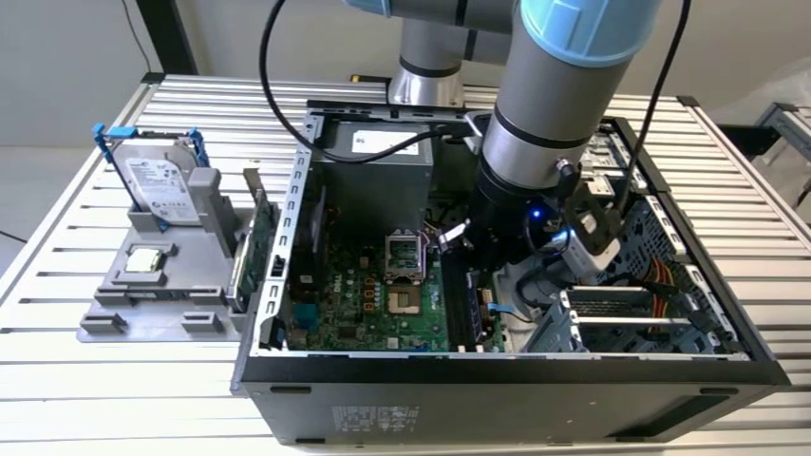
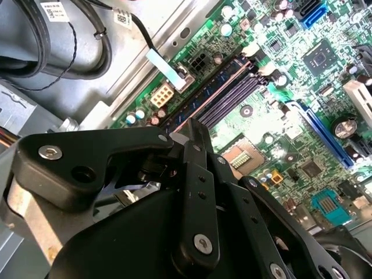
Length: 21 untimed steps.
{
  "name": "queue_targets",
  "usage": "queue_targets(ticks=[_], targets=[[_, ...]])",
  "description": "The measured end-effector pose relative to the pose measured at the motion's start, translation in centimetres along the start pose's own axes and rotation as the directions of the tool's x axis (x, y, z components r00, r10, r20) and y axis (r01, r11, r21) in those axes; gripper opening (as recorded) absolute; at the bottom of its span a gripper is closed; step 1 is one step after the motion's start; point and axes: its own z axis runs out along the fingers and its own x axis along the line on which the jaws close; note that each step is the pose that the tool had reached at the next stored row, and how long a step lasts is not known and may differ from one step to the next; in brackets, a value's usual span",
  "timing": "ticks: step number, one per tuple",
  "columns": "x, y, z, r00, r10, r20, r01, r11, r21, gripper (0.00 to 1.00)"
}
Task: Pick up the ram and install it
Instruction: 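Press down the ram until it locks into place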
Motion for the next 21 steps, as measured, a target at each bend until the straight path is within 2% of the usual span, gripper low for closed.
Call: queue_targets(ticks=[21], targets=[[0.00,0.00,0.00,0.9986,-0.053,-0.0003,0.053,0.9986,0.0005,0.00]])
